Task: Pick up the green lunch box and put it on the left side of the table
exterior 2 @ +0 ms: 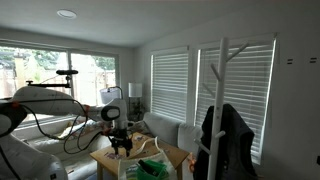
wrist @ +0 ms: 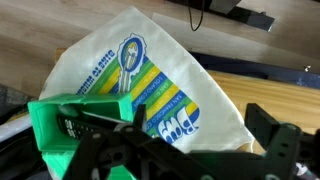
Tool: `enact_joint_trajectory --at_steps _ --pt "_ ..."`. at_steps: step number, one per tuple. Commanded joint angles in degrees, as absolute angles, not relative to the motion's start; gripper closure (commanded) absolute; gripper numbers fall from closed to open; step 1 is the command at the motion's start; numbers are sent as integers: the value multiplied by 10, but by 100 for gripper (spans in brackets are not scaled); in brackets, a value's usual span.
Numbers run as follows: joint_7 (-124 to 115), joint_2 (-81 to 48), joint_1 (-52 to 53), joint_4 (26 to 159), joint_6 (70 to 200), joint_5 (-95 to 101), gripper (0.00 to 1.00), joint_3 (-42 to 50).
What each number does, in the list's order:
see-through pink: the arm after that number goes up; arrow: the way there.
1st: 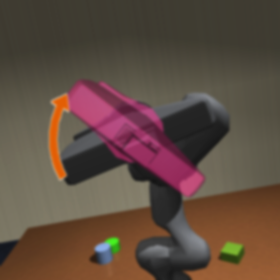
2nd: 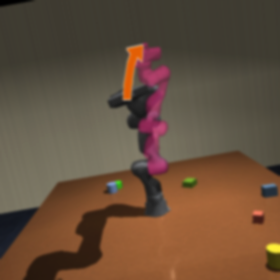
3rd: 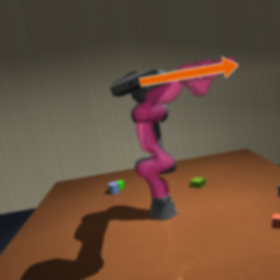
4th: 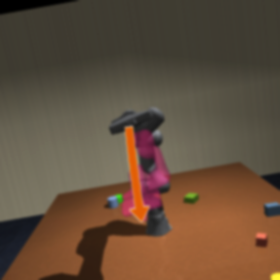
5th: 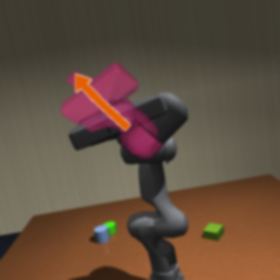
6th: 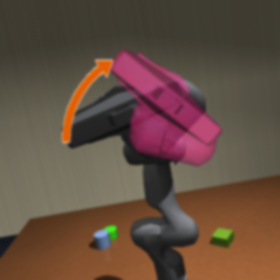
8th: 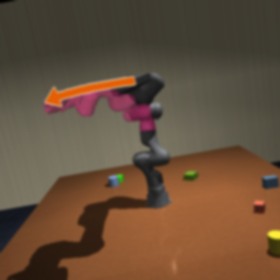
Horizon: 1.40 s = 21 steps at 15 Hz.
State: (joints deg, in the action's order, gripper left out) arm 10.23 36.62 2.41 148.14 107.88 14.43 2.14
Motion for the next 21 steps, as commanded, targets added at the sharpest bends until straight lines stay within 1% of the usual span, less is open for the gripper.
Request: enact_joint_trajectory --at_steps 1,2,6,8,13,18,19,21 --pt "150 398 12 1505 1081 98 0 81" --pt "131 373 12 1491 1079 122 0 55" --pt "144 381 6 1495 1079 105 0 74" --pt "103 356 -23 1486 1116 142 0 68" --pt "133 287 -97 1427 1171 216 0 117" --pt "218 207 -101 1345 1149 158 0 175" --pt "198 248 -110 1387 1168 184 0 161" --pt "206 223 -110 1366 1166 172 0 168"
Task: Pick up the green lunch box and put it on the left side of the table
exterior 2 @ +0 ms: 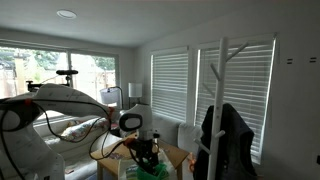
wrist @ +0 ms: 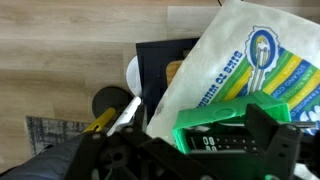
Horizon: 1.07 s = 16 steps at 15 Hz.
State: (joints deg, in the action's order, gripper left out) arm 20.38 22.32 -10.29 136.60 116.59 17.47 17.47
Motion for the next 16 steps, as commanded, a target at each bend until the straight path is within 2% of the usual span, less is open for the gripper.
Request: enact_joint_trajectory --at_steps 1,4,9,16 --pt "207 215 -110 1360 1165 169 0 168" --pt "259 199 -109 1358 1221 171 0 188" --pt "423 157 -90 1327 1228 79 0 241" --pt "468 66 -102 1264 1237 -11 0 222"
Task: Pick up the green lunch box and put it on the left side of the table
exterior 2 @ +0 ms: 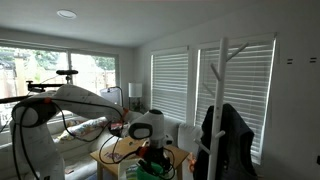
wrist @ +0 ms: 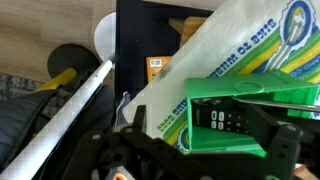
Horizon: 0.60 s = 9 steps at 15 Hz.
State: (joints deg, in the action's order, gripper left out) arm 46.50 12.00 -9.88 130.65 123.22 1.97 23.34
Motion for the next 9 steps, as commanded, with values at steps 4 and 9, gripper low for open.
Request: enact_joint_trajectory --at_steps 4,9 --pt "458 17 -109 1233 1243 -15 0 201" --pt "452 -24 -121 1212 1239 -9 30 180"
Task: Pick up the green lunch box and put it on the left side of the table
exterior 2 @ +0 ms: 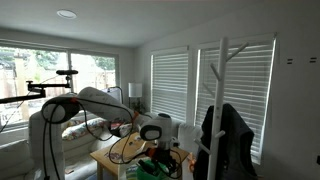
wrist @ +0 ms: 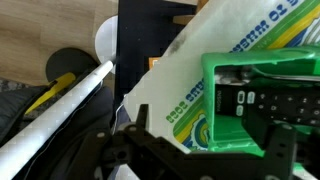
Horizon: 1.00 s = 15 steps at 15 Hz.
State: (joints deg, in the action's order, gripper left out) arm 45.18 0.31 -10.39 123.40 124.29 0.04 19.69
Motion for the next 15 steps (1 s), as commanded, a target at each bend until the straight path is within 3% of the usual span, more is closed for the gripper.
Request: enact_joint_trajectory --at_steps 1,11,15 --pt "453 -29 -123 1210 1237 -8 31 178" --pt "477 -8 -144 1227 1225 -30 99 169" --pt "468 18 -144 1235 1209 -54 98 169"
